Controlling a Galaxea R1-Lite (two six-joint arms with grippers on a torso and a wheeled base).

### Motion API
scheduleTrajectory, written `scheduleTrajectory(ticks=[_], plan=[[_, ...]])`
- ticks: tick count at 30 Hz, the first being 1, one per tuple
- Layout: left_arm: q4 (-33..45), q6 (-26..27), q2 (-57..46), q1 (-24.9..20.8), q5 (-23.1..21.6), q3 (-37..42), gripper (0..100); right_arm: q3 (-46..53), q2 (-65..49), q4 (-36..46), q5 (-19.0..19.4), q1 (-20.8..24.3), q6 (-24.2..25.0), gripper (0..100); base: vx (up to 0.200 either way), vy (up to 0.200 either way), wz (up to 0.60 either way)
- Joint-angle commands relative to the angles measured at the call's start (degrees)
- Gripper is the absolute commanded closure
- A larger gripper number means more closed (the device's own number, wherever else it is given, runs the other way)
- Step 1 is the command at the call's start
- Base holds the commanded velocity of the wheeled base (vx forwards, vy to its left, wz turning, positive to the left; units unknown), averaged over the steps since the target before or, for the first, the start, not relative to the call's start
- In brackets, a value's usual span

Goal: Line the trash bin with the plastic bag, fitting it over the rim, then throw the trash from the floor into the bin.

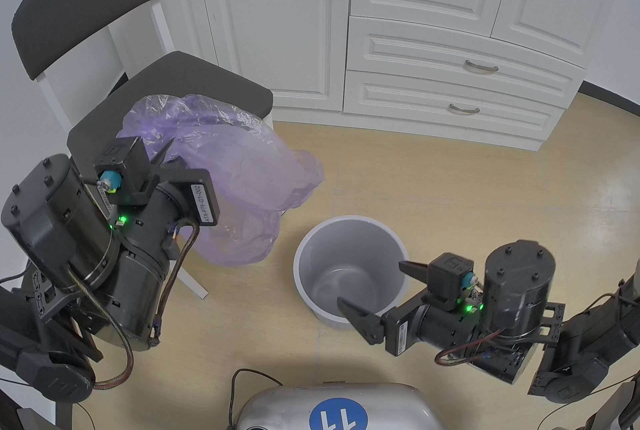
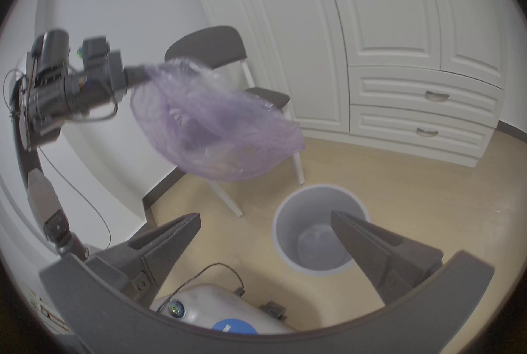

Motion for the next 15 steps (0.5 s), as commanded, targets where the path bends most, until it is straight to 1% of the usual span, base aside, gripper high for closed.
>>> scheduleTrajectory(ticks=[1, 2, 4, 8, 9, 11, 13, 15], plan=[[-0.28, 0.17, 0.49, -1.36, 0.25, -2.12, 100, 0.53, 4.47, -0.15, 0.16, 1.61, 0.1, 0, 0.0, 0.0, 0.0], [-0.28, 0.08, 0.32, -2.32, 0.25, -2.99, 100, 0.18, 6.66, -0.68, -0.1, 2.49, 0.28, 0, 0.0, 0.0, 0.0], [-0.36, 0.17, 0.06, -2.85, 0.51, -3.52, 100, 0.09, 8.51, -3.23, -0.19, 3.01, 0.81, 0, 0.0, 0.0, 0.0], [-0.36, 0.26, -2.14, -4.26, 2.0, -3.7, 100, 0.0, 13.08, -11.14, -0.63, 3.1, 0.98, 0, 0.0, 0.0, 0.0], [-0.36, 0.26, -2.23, -4.35, 2.0, -3.79, 100, 0.0, 13.26, -11.4, -0.63, 3.1, 0.98, 0, 0.0, 0.0, 0.0], [-0.28, 0.43, -3.81, -6.28, 2.27, -4.14, 100, -0.44, 15.63, -15.89, -1.95, 3.1, 0.89, 0, 0.0, 0.0, 0.0], [-0.28, 0.96, -4.25, -7.69, 2.27, -4.4, 100, -0.52, 16.24, -16.85, -2.39, 3.01, 0.89, 0, 0.0, 0.0, 0.0], [-0.28, 1.14, -4.43, -8.13, 2.36, -4.49, 100, -0.61, 16.24, -16.85, -2.47, 3.01, 0.89, 0, 0.0, 0.0, 0.0]])
